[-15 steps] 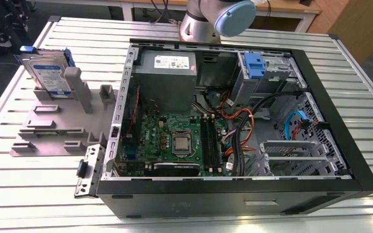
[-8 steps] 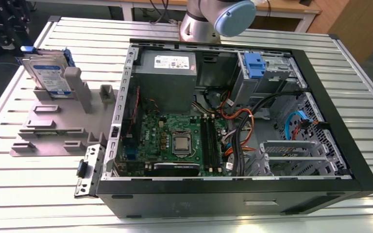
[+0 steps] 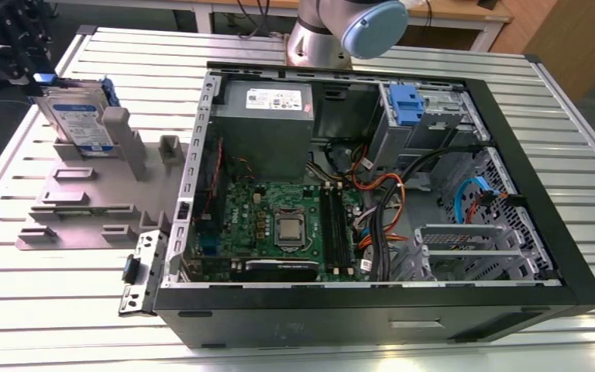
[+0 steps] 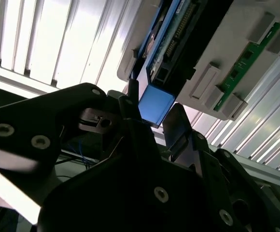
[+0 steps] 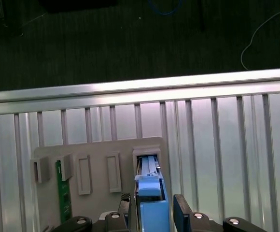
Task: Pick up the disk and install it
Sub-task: 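Pick up the disk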
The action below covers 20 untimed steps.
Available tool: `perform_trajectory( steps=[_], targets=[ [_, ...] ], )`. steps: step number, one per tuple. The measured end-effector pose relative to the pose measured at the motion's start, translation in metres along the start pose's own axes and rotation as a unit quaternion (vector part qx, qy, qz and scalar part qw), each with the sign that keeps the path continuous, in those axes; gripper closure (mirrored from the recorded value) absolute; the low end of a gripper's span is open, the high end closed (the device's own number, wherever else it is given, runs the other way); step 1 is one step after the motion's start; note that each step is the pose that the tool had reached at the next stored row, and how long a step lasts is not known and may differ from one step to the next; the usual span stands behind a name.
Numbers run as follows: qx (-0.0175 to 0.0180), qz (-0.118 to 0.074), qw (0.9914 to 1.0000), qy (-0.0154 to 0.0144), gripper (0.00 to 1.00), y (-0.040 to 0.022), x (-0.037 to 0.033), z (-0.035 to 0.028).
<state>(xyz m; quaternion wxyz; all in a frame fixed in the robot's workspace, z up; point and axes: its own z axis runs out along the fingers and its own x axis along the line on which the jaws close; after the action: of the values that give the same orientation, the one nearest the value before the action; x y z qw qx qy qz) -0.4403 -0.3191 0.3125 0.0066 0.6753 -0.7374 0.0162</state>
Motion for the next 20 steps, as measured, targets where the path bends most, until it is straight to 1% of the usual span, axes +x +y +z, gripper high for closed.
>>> perform_trajectory(
  steps=[3,6,13,15,20],
  targets=[
    [0.0000,0.000,1.00000,0.0000,0.53,0.0000,-0.0002,0.0052],
    [0.0000,-0.001,1.00000,0.0000,0.53,-0.0006,-0.0005,0.0076],
    [-0.0004,-0.001,1.00000,-0.0001,0.53,-0.0005,-0.0008,0.0183],
    [-0.0004,-0.001,1.00000,-0.0004,0.53,-0.0005,-0.0009,0.0198],
    [-0.0006,-0.001,1.00000,-0.0008,0.53,-0.0005,-0.0009,0.0205]
  ],
)
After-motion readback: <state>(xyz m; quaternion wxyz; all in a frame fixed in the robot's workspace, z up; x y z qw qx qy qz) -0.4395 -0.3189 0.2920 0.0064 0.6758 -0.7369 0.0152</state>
